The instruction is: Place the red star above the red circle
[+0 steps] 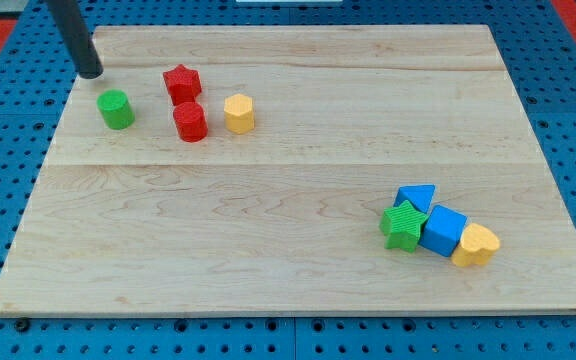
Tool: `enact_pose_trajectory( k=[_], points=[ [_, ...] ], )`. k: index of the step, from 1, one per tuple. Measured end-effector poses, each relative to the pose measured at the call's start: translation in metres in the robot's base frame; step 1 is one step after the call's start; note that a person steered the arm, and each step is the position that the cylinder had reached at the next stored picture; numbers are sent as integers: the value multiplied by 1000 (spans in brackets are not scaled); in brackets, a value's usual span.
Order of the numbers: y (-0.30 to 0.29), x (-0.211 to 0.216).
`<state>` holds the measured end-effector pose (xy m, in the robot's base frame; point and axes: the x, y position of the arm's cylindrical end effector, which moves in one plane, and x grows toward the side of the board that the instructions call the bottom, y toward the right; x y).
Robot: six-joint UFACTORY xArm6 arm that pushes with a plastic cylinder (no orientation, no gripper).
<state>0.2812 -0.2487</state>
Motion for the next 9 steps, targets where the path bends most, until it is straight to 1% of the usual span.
enact_pose_trajectory(
  k=[1, 2, 3, 4, 5, 6, 7, 8, 9],
  points=[
    [45, -1],
    [66, 1],
    [67, 15],
    [57, 44],
    [55, 9],
    [91, -11],
    [113, 3],
    [117, 17],
    [185, -15]
  ],
)
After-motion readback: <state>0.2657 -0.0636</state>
